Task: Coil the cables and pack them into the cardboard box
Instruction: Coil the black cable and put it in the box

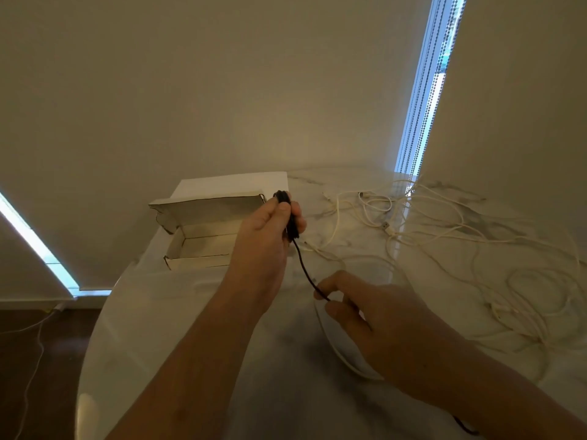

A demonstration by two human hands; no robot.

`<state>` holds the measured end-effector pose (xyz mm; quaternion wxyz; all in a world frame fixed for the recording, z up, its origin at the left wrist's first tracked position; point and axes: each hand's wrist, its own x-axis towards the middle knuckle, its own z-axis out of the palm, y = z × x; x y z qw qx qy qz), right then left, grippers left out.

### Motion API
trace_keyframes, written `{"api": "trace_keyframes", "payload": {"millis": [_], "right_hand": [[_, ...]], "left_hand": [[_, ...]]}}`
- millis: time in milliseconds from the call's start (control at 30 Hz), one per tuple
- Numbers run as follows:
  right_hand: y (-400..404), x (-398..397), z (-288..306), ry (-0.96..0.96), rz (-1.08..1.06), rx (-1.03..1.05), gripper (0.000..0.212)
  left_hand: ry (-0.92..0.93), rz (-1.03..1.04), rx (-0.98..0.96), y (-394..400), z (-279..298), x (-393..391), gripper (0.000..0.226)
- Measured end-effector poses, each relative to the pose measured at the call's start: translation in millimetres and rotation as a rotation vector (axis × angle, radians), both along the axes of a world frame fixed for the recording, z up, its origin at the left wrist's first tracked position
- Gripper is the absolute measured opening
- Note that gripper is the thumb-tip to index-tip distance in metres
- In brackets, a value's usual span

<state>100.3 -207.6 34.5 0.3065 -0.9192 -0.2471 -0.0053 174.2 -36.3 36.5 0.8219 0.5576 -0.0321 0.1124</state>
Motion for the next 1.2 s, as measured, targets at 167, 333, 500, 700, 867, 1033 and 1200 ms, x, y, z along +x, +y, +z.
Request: {"api": "trace_keyframes", "payload": {"millis": [167,333,500,700,867,1033,1200], "right_hand": [[-4.5,-4.0,8.5,-0.186,-0.003,0.121,0.008],[-20.4,10.3,14.5,-0.464,-0.141,0.086,0.011],[-40.5,28.5,15.6,-0.514,-0.248,0.075,0.021],[-49.7,43.0,8.6,-0.517,-0.339,0.069,0.038],[-51.8,51.3,-4.3,-0.393,-0.354,-0.050,0.035],[-34.9,46.1,-12.3,-0.274,-0.286,-0.027,0.035],[-19.7,36.1,-18.1,-0.257,-0.205,-0.019,0.029]], "left_hand": [[-0.011,0.016,0.587,-10.8,-5.5,-9.3,0.029],[0.028,-0.278,0.769,-16.9,-4.2,-15.6,0.030],[0.148,-0.448,0.626,-20.5,4.8,-22.5,0.039],[0.166,-0.502,0.415,-18.2,3.7,-23.3,0.035],[0.153,-0.633,0.113,-13.2,8.1,-23.1,0.042],[0.149,-0.616,-0.141,-13.9,8.3,-19.3,0.042],[0.128,-0.523,-0.291,-16.6,8.7,-16.7,0.042]]}}
